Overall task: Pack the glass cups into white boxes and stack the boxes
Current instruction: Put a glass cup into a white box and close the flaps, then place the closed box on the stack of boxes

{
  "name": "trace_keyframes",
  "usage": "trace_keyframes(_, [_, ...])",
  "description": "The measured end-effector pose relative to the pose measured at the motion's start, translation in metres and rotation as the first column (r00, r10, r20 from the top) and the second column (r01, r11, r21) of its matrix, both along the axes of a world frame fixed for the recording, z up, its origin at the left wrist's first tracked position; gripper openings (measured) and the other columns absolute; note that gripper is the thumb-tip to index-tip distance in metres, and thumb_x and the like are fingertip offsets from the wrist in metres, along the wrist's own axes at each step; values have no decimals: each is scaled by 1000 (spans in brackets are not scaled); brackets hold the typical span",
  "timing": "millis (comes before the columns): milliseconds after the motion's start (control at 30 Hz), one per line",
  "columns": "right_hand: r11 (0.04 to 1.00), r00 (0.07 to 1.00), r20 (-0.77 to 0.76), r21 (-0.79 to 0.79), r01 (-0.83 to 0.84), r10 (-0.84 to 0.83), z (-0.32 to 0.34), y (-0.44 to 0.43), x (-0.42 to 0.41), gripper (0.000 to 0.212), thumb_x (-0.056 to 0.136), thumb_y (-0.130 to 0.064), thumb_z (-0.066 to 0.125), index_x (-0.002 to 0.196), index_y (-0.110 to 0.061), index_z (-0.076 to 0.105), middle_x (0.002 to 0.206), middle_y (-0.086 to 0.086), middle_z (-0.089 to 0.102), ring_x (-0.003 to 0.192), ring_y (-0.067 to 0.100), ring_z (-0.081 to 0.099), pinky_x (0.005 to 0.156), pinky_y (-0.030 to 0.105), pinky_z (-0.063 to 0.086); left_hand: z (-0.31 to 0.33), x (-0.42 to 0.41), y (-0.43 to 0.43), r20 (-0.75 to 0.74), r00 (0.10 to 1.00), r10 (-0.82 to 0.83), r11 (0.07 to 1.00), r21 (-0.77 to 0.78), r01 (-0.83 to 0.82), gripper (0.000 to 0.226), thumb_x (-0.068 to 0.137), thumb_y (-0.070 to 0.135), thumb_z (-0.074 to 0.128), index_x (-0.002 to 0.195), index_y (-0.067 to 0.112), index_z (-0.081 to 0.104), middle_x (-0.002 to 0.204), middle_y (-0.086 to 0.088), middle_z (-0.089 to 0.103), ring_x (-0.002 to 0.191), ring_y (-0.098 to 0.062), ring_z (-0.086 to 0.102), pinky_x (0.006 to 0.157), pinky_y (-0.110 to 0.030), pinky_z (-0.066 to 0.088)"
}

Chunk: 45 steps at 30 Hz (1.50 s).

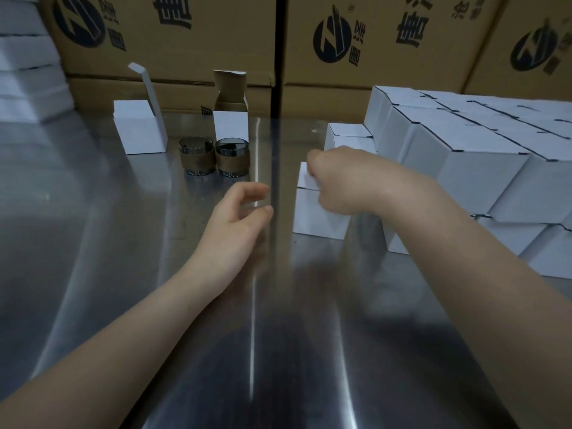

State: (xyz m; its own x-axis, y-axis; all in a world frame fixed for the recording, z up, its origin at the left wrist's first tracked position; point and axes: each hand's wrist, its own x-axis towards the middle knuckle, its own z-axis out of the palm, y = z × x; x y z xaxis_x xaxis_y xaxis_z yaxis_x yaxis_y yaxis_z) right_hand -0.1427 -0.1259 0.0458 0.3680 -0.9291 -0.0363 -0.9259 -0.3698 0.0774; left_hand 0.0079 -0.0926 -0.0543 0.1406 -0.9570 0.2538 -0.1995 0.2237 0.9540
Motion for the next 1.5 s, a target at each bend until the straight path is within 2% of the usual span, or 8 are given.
trace_keyframes(100, [996,996,-12,-24,83,-83,-3,-11,-10,18,86,2,40,78,-10,29,76,4,37,62,17,38,48,29,24,-1,1,0,28,1000,-11,1000,-10,12,26,94,2,55,95,26,66,85,5,63,66,0,53,60,-7,42])
trace_keyframes(367, [969,971,61,-83,234,-229,-18,-33,-19,24,87,1,46,99,-10,28,88,6,36,90,29,38,74,36,33,-8,2,-3,83,996,-32,999,-8,33,34,92,0,56,82,30,69,78,9,65,73,-2,56,65,-7,42])
trace_keyframes(633, [942,952,114,-150,299,-284,-27,-33,-15,34,86,3,47,119,-3,40,122,18,44,119,37,41,77,38,32,-11,2,-5,125,991,-38,999,-8,39,32,92,2,56,81,29,69,63,16,60,61,-5,50,58,-13,39])
trace_keyframes(833, [891,973,220,-452,33,75,-48,-33,2,42,75,6,51,116,0,50,117,20,51,108,38,47,82,39,37,-9,3,-7,145,989,16,998,-66,-7,37,90,-2,54,77,29,68,76,-5,66,68,-11,53,63,-19,40])
trace_keyframes(967, [922,904,360,-378,-83,229,-73,-29,17,44,81,4,49,124,-4,54,124,13,54,116,32,47,90,42,45,-4,15,-13,145,977,155,983,-121,-138,38,87,-4,49,75,27,68,81,-10,70,70,-26,60,62,-31,48])
trace_keyframes(1067, [952,911,344,-275,-132,226,-93,-31,17,39,86,-2,46,123,-7,54,124,11,54,117,30,46,90,42,46,1,32,-23,187,940,286,951,-179,-253,37,88,-2,48,76,29,66,78,-2,68,55,-12,52,53,-22,42])
trace_keyframes(1333, [975,900,395,-190,-117,185,-103,-39,17,30,92,-9,41,116,-15,59,116,2,56,111,21,48,87,38,46,30,99,-82,418,740,527,849,-298,-437,25,90,4,50,104,20,64,119,-2,51,109,-13,47,89,-26,36])
trace_keyframes(1500, [972,902,383,-190,-136,201,-103,-39,17,32,94,-11,41,120,-16,59,120,1,56,114,20,47,90,38,45,50,152,-123,576,573,583,805,-311,-506,37,89,12,53,125,12,57,140,-14,44,131,-34,40,103,-48,38])
